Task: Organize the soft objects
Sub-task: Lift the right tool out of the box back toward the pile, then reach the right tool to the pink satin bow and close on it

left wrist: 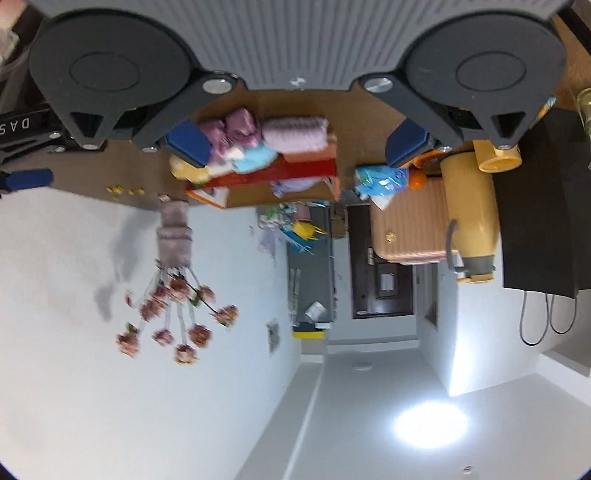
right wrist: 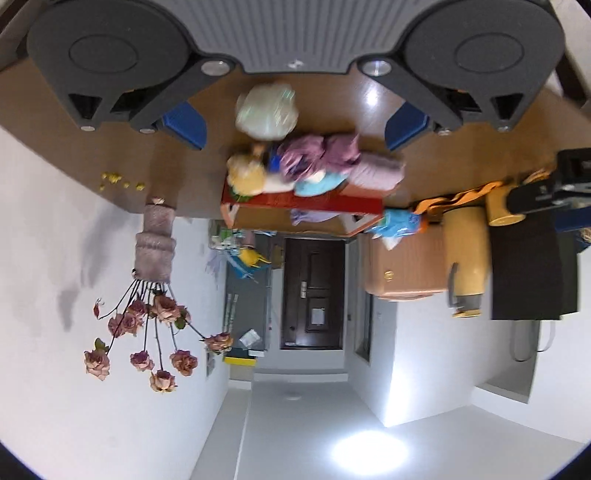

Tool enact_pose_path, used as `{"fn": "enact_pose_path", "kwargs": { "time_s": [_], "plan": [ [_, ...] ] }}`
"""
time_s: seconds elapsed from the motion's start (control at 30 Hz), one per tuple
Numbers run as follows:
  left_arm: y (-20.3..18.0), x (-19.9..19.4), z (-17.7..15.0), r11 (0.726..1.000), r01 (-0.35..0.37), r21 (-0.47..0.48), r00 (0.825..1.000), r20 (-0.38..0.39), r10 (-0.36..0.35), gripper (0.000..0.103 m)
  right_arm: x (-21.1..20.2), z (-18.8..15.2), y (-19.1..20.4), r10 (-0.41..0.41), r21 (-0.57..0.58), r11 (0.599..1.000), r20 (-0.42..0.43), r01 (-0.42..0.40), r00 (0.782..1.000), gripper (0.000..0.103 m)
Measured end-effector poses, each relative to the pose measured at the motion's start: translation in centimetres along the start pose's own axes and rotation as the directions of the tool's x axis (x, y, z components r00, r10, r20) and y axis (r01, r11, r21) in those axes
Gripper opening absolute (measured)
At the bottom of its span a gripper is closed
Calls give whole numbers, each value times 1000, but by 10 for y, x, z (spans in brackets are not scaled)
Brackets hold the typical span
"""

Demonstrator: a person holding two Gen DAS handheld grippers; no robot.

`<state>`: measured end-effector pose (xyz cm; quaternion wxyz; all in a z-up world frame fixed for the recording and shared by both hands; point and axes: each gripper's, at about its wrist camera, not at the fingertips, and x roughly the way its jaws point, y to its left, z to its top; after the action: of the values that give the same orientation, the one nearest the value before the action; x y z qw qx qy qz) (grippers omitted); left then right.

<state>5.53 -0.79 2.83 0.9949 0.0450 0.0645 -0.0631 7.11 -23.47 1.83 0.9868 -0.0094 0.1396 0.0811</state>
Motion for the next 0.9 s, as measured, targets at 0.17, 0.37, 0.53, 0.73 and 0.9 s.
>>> {"fn": "enact_pose_path", "kwargs": {
  "time_s": [0.17,0.37,0.53,0.73,0.9],
  "plan": [
    [-11,-7,-13,1000,31,8,999,-45,-30,103,-16,-11,5,21,-9,1000,33,-21,999,103],
    [-6,7,-14,999,30,-24,996,-78,-32,103,-8,-13,-1,5,29,1000,21,-6,1000,103],
    [-4,29,-16,999,28,-33,992,-126,-32,103,14,-16,-9,4,56,998,-30,-2,1000,102],
    [0,78,-16,998,21,-53,983,-182,-31,103,53,-7,-18,26,66,998,-77,-21,997,92],
    [-1,151,-14,992,78,-96,964,-246,-100,85,110,12,-42,81,129,990,-151,-61,985,85]
  ]
}}
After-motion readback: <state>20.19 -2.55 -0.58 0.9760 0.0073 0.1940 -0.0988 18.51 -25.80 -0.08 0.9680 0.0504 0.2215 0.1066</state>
